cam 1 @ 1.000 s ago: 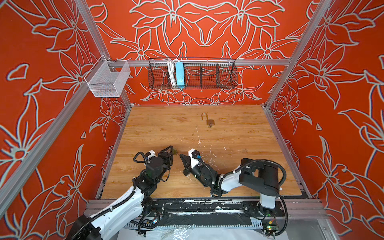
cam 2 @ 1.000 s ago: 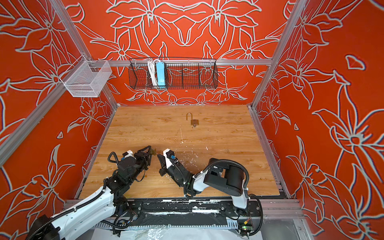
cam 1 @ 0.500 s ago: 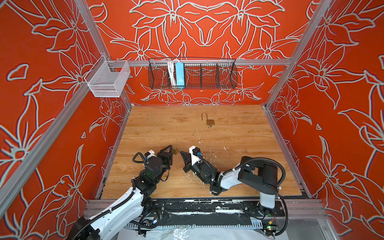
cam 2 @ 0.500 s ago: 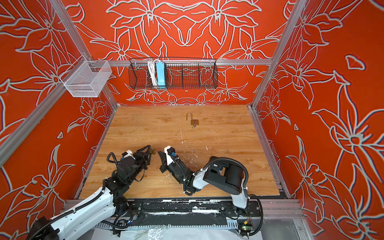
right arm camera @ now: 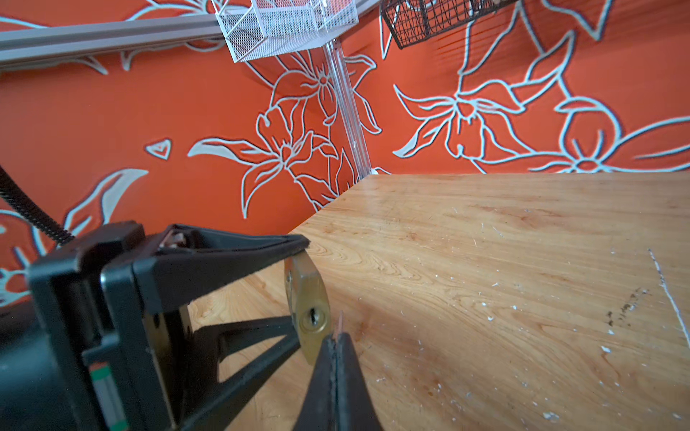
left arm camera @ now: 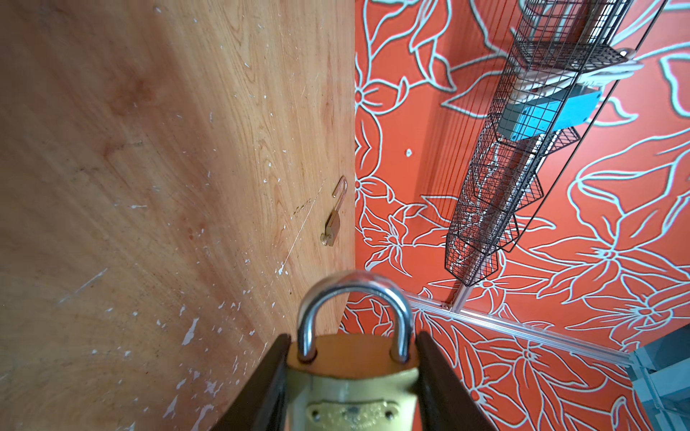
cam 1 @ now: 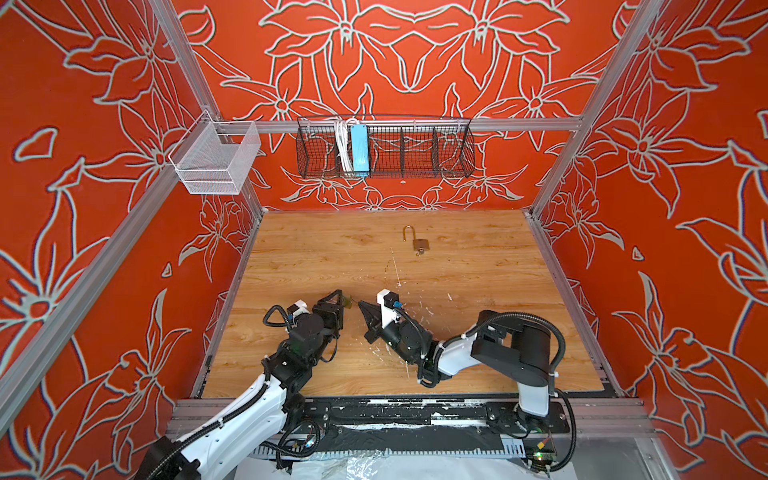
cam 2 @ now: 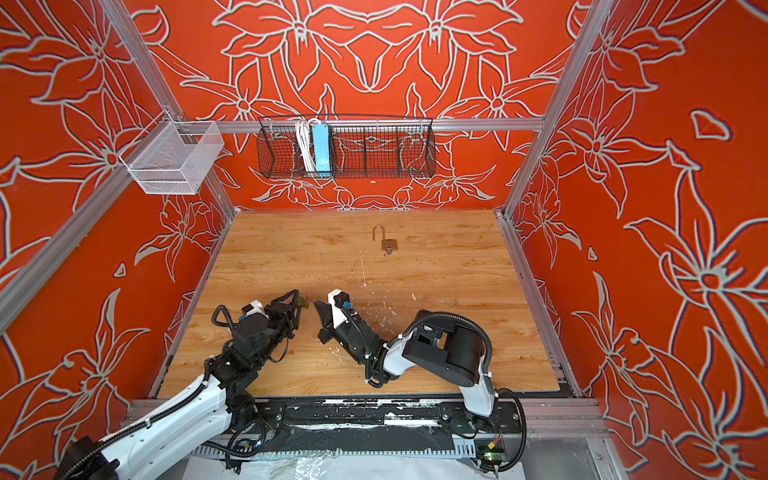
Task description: Unlock with the key
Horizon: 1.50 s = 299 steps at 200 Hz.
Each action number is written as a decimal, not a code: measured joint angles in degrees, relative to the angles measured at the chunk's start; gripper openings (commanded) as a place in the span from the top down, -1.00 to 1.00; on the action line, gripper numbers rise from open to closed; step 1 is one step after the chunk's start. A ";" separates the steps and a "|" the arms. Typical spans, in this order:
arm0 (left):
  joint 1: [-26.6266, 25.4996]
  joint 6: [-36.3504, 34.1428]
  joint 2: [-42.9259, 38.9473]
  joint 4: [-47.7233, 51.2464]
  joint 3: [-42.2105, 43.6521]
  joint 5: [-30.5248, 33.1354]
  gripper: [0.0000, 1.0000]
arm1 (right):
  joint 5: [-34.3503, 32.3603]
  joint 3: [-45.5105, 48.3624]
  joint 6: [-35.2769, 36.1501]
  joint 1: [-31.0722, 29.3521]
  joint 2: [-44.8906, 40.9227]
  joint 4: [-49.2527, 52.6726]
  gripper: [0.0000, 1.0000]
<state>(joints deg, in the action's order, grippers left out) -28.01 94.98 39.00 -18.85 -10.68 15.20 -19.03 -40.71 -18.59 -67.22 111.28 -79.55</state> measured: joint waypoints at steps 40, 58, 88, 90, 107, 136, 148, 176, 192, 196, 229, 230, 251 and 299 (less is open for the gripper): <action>0.28 0.00 0.00 0.02 0.00 0.20 1.00 | 0.59 1.14 -0.15 -0.04 -0.02 0.00 1.00; 0.31 0.00 0.00 0.02 0.00 0.17 1.00 | 1.49 1.14 -0.15 -0.09 -0.02 0.02 1.00; 0.31 0.00 0.00 0.02 0.09 0.17 1.00 | 2.05 1.07 -0.15 -0.44 -0.02 0.02 1.00; 0.31 0.02 0.00 0.02 0.11 0.17 1.00 | 2.05 1.05 -0.15 -0.44 -0.02 0.02 1.00; 0.33 0.00 0.00 0.04 0.31 0.20 1.00 | 2.16 0.63 -0.15 -0.57 -0.02 0.02 1.00; 0.46 0.00 0.02 0.09 0.31 0.22 1.00 | 2.25 -0.11 -0.13 -0.66 -0.02 0.02 1.00; 0.61 0.02 0.02 0.09 0.31 0.22 1.00 | 2.27 -0.22 -0.11 -0.66 -0.02 0.00 1.00; 0.63 0.02 0.04 0.09 0.31 0.22 1.00 | 2.38 -0.55 -0.11 -0.66 -0.02 0.00 1.00; 0.63 0.02 0.04 0.09 0.31 0.22 1.00 | 2.40 -0.61 -0.09 -0.66 -0.02 0.00 1.00; 0.63 0.00 0.04 0.09 0.31 0.20 1.00 | 2.38 -0.61 -0.09 -0.66 -0.02 0.00 1.00; 0.66 -0.02 0.15 -0.02 0.31 0.17 1.00 | 2.38 -0.98 -0.04 -0.63 -0.02 0.04 1.00; 0.66 -0.02 0.15 -0.04 0.31 0.17 1.00 | 2.38 -1.01 -0.04 -0.63 -0.02 0.04 1.00; 0.76 -0.04 0.55 -0.24 0.31 0.17 1.00 | 2.40 -1.68 -0.02 -0.63 -0.02 0.07 1.00; 1.31 -0.42 0.76 -1.73 0.33 -0.28 1.00 | 2.56 -2.38 -0.13 0.02 0.02 0.02 1.00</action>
<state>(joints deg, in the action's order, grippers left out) -26.70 94.56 39.77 -20.58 -10.35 14.92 -16.47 -43.09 -18.72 -67.20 111.31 -79.53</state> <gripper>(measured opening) 0.481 0.048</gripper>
